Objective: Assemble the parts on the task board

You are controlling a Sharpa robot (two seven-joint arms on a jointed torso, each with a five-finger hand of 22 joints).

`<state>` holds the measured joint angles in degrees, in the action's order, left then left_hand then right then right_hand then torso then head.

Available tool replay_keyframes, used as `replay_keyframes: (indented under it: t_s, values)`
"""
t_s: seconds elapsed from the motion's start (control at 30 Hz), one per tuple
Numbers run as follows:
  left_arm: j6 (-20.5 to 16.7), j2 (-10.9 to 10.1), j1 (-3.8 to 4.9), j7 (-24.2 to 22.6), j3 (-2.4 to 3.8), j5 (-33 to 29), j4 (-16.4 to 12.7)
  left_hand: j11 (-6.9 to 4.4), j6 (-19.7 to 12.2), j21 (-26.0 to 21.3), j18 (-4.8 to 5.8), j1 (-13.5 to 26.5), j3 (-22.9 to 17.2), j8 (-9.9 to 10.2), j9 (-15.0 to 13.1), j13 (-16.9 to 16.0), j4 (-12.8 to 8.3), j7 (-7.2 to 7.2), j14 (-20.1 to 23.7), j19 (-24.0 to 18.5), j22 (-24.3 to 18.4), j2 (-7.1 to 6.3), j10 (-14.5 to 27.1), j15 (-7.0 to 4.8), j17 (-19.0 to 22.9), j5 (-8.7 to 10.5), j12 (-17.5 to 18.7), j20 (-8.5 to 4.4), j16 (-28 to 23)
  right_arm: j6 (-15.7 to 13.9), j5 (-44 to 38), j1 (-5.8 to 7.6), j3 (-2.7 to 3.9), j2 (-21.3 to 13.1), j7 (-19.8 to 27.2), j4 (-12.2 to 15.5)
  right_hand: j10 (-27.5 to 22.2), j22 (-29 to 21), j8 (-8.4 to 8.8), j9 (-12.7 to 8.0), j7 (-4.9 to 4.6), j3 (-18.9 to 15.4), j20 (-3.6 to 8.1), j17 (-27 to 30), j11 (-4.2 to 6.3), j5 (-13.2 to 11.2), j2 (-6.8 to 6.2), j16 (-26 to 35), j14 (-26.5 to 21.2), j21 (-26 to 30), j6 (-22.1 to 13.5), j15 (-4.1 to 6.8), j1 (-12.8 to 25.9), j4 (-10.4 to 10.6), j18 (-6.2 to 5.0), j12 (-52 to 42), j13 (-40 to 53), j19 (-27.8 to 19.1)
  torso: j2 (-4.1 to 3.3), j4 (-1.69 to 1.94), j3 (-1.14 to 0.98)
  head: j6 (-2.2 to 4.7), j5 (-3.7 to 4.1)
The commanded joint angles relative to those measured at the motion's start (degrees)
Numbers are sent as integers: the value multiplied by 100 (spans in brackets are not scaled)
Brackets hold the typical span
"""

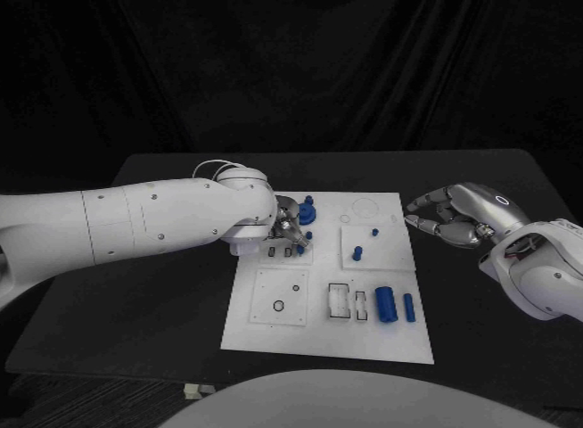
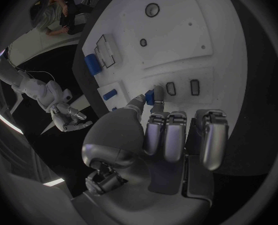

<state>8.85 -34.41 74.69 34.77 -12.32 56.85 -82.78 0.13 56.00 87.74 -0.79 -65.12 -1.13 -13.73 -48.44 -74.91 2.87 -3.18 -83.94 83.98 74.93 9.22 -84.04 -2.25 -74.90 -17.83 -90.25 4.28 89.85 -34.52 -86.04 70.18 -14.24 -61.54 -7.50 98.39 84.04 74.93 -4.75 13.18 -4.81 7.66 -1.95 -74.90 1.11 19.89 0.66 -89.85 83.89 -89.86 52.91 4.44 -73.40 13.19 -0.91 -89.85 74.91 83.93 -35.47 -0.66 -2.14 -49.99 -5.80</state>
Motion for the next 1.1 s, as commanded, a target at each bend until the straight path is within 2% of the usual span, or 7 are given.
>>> replay_keyframes:
  t_s: [0.03, 0.17, 0.3, 0.37, 0.47, 0.5, 1.1]
  values:
    - [59, 2, -28, -104, 0, -2, -1, -41, 52, -44, -24, -14, -151, 59, -15, -1509, -73, -9, -606, 228, 1287, -97, -596, -35, -1510, -85, 25, -35, 15, 52, -13, -19, 3, 5, -105, -4, 596, 1507, 20, -9, -8, 38, -39, -1510, -49, 63, 2, -15, 611, -14, 27, -37, -60, -11, 91, -15, 1509, 607, 2, 1, -2, -1, -9]
    - [57, -16, -43, -108, 0, -2, -5, -47, 72, -47, -24, -15, -457, 111, -38, -1509, -218, -5, -606, 231, 1293, -181, -596, -41, -1510, -175, 25, -42, 15, 67, -13, -24, 3, 7, -114, -17, 596, 1507, 36, -34, -10, 126, -40, -1510, -49, 283, -23, -15, 611, -14, 42, -37, -148, -87, 91, -15, 1509, 607, 4, -1, 0, -1, -1]
    - [37, -35, -50, -116, 0, -2, -8, -46, 102, -55, -24, 122, -940, 168, -92, -1509, -362, -10, -606, 232, 1300, -335, -596, -42, -1510, -436, 25, -44, 15, 79, -13, -30, 3, 7, -121, -23, 596, 1507, 40, -42, -11, 156, -40, -1510, -49, 337, -27, -15, 611, -14, 48, -37, -172, -109, 91, -15, 1509, 607, 3, 0, 1, -1, -2]
    - [12, -47, -51, -124, 0, -2, -12, -45, 113, -58, -24, 207, -1154, 186, -126, -1509, -412, -13, -606, 234, 1304, -404, -596, -41, -1510, -485, 25, -43, 15, 85, -13, -33, 3, 8, -125, -25, 596, 1507, 41, -44, -12, 165, -40, -1510, -49, 353, -28, -15, 611, -14, 49, -37, -179, -115, 91, -15, 1509, 607, 2, 0, 0, -1, -4]
    - [-45, -65, -53, -145, 0, -2, -17, -44, 118, -62, -25, 251, -1258, 193, -144, -1509, -432, -15, -606, 232, 1304, -434, -596, -40, -1510, -513, 25, -42, 15, 95, -13, -39, 3, 9, -130, -29, 596, 1507, 44, -48, -12, 180, -40, -1510, -50, 376, -29, -15, 611, -14, 50, -37, -189, -124, 91, -15, 1509, 607, 1, 4, -2, -1, -3]
    - [-68, -73, -53, -155, 0, -2, -18, -43, 128, -71, -27, 347, -1459, 204, -185, -1509, -470, -17, -606, 225, 1304, -499, -596, -38, -1510, -551, 25, -40, 15, 100, -13, -42, 3, 10, -133, -30, 596, 1507, 45, -50, -12, 187, -40, -1510, -49, 390, -29, -15, 611, -14, 50, -38, -193, -128, 91, -15, 1509, 607, 2, 5, -2, -1, -4]
    - [-176, -254, -53, -176, 1, -3, -108, -58, 182, -70, -25, 482, -1881, 191, -302, -1509, -598, -1, -606, 238, 1318, -619, -596, -52, -1510, -611, 25, -49, 15, 161, -13, -57, 3, 21, -164, -67, 596, 1507, 51, -59, -14, 224, -41, -1510, -50, 455, -30, -15, 611, -14, 51, -38, -214, -150, 91, -15, 1509, 607, 3, 2, -3, -1, -39]
